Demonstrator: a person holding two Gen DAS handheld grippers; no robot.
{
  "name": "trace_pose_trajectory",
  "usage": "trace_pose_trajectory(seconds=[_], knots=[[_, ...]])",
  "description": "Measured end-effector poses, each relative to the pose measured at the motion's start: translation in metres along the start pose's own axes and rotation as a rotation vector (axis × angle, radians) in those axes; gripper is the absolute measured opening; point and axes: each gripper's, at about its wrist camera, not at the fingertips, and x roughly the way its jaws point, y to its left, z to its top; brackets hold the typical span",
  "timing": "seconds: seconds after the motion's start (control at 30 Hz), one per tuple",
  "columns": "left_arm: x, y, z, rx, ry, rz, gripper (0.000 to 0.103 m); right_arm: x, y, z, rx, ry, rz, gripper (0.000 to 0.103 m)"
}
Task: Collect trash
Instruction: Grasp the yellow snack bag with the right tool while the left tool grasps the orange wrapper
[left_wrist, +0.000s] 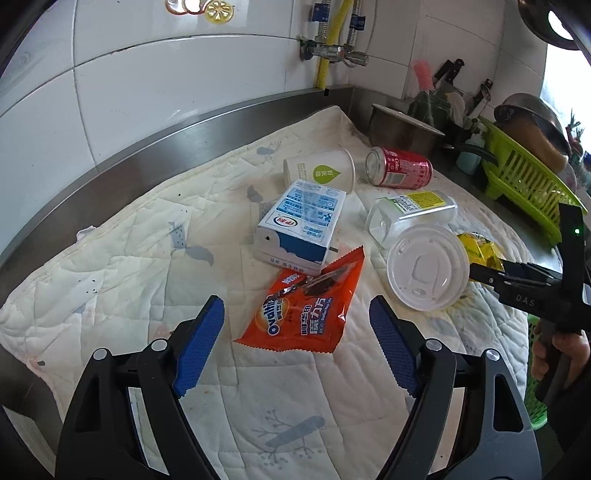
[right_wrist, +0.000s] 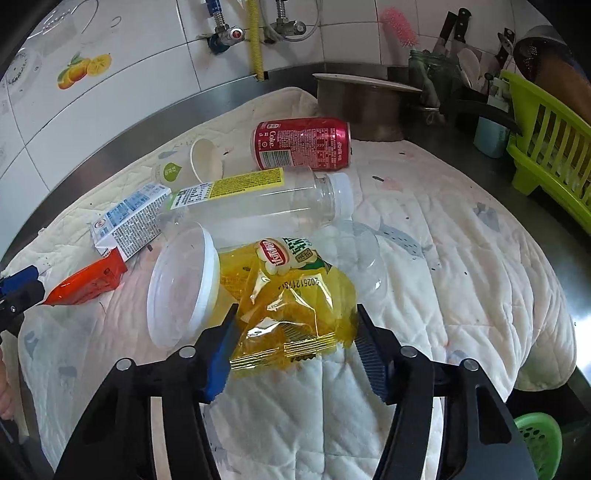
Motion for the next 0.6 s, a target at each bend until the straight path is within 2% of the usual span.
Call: trace_pose_trajectory(seconds=[0.03,0.13,0.23,0.33,0.6], knots=[[0.003,-0.001,0.0,0.009,0.004,0.0,0.079,0.0,0.0,-0.001,-0.001,-0.004,0.0,0.052],[0.015,-0.003,0.0,0.025,0.021,0.0,0.079,0.0,0.003,-0.003,-0.001,-0.005,0.0,0.049],[0.026,-0.006,0.0,0.052,0.029,0.019,0.071,-0.005,0.006,-0.005,-0.009,-0.017,0.003,0.044],[0.033,-0.01,-0.002,0.072,0.031,0.021,0.06,-0.01,0.009,-0.008,-0.009,-0.03,0.006,0.043],[0.036,-0.012,-0.004,0.073,0.027,-0.001,0.02,-0.028,0.011,-0.014,0.012,-0.051,0.034,0.042]])
